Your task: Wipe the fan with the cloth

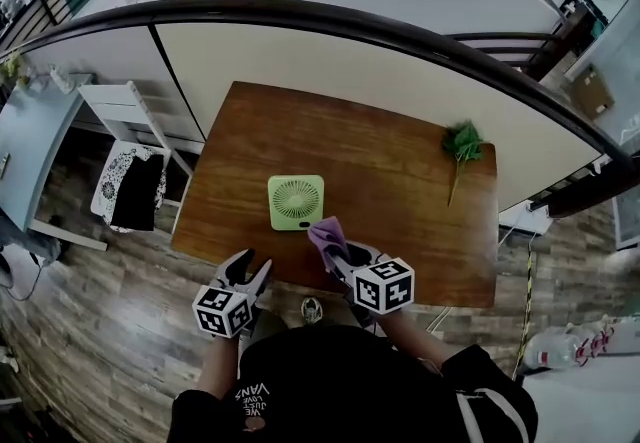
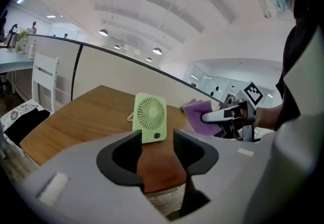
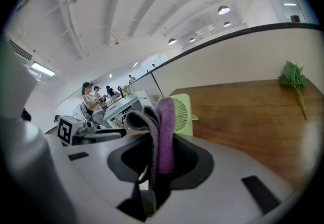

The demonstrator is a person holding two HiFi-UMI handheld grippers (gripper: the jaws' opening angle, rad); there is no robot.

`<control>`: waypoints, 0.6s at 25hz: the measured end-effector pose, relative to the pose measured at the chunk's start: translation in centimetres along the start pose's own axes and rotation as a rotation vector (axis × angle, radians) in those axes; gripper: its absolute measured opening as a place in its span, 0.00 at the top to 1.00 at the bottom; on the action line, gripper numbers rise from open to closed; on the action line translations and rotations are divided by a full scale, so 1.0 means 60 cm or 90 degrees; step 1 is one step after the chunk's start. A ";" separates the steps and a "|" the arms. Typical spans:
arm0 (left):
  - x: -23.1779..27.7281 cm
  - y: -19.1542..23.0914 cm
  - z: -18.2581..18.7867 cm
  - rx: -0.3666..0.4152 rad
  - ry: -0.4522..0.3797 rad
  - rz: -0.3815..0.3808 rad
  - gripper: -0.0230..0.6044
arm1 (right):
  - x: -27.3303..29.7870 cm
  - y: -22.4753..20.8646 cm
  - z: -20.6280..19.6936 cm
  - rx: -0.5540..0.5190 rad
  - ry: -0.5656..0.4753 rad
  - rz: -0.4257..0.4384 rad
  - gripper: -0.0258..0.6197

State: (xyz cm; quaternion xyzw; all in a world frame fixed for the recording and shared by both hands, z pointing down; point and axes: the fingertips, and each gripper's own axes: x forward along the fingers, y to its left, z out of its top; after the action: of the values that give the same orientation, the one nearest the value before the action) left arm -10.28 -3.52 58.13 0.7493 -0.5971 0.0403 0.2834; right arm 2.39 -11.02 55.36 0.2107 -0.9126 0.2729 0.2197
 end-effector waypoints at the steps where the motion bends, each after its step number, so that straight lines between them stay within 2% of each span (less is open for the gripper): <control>1: 0.007 0.003 0.000 -0.002 0.004 0.001 0.68 | 0.005 -0.003 0.003 0.002 0.001 0.001 0.80; 7: 0.052 0.030 0.003 -0.007 0.040 -0.015 0.68 | 0.032 -0.003 0.017 0.021 0.006 0.002 0.81; 15: 0.109 0.074 0.015 0.025 0.109 -0.091 0.68 | 0.063 -0.004 0.036 0.078 -0.020 -0.062 0.80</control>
State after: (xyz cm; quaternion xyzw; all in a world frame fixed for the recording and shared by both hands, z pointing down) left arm -12.75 -10.22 61.68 0.7891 -0.5151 0.0958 0.3207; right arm -1.20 -13.49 55.75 0.2720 -0.8862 0.3140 0.2052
